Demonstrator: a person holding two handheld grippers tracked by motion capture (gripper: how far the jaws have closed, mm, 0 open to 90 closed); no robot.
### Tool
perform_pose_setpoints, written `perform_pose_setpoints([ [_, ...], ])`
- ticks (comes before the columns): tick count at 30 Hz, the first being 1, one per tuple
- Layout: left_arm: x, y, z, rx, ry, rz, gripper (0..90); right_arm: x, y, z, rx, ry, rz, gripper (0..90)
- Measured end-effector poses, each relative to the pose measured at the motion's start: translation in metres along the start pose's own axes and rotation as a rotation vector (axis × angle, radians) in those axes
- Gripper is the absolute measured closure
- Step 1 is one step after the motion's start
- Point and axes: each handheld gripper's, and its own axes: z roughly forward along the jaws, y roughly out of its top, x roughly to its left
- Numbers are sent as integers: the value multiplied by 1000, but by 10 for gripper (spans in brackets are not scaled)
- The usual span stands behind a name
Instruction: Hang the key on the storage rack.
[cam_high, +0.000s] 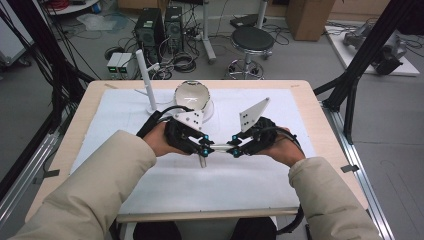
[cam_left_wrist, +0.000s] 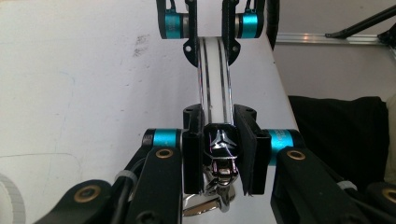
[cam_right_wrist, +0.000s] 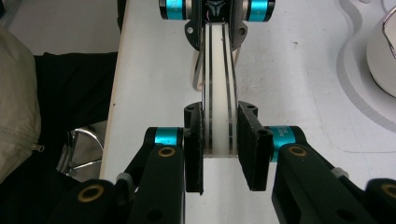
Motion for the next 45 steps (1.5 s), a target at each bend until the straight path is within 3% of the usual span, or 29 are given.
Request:
perform_pose_setpoints([
  [4,-1,0,-1,3,18,19,740,-1,0,2,-7,4,3,740],
  [8,-1,1,-4,-8,23,4,742,-2,-1,1,-27,9,-3,736],
  [10,-2,1,-6,-7,30,9,743,-2,-1,1,-42,2,-22,684],
  [11,-2,0,-8,-17,38,7,743,-2,-5,3,-83,-19,22,381],
  [12,-1,-1,-9,-28,44,4,743,-2,-5,3,-83,-19,22,381],
  [14,1,-4,-15,-48,63,-14,743,-5,-12,7,-83,-36,91,150],
  [16,5,-8,-26,-72,85,-42,743,-4,-25,8,-139,-161,141,5],
  [18,6,-10,-29,-89,89,-60,743,-5,-28,7,-159,-176,154,5],
  [20,9,-14,-37,-104,121,-76,744,-5,-39,0,-237,-229,193,5],
  [22,11,-17,-44,-114,139,-90,743,-5,-42,-2,-250,-239,200,5],
  [23,12,-20,-50,-125,147,-102,743,-4,-50,-9,-287,-268,216,5],
  [26,16,-29,-64,-151,186,-141,743,-3,-57,-13,-328,-295,228,5],
  [28,20,-36,-75,-167,208,-169,743,0,-74,-22,-412,-338,272,5],
  [30,23,-43,-84,-180,232,-192,743,1,-78,-23,-429,-351,280,5],
  [34,30,-62,-105,-207,283,-257,743,6,-103,-29,-535,-432,313,5],
  [35,32,-68,-112,-215,300,-281,743,10,-114,-31,-569,-455,340,5],
  [38,36,-80,-124,-222,339,-321,743,12,-121,-32,-584,-488,335,5],
  [45,48,-104,-147,-258,411,-413,743,25,-150,-23,-620,-560,374,5],
])
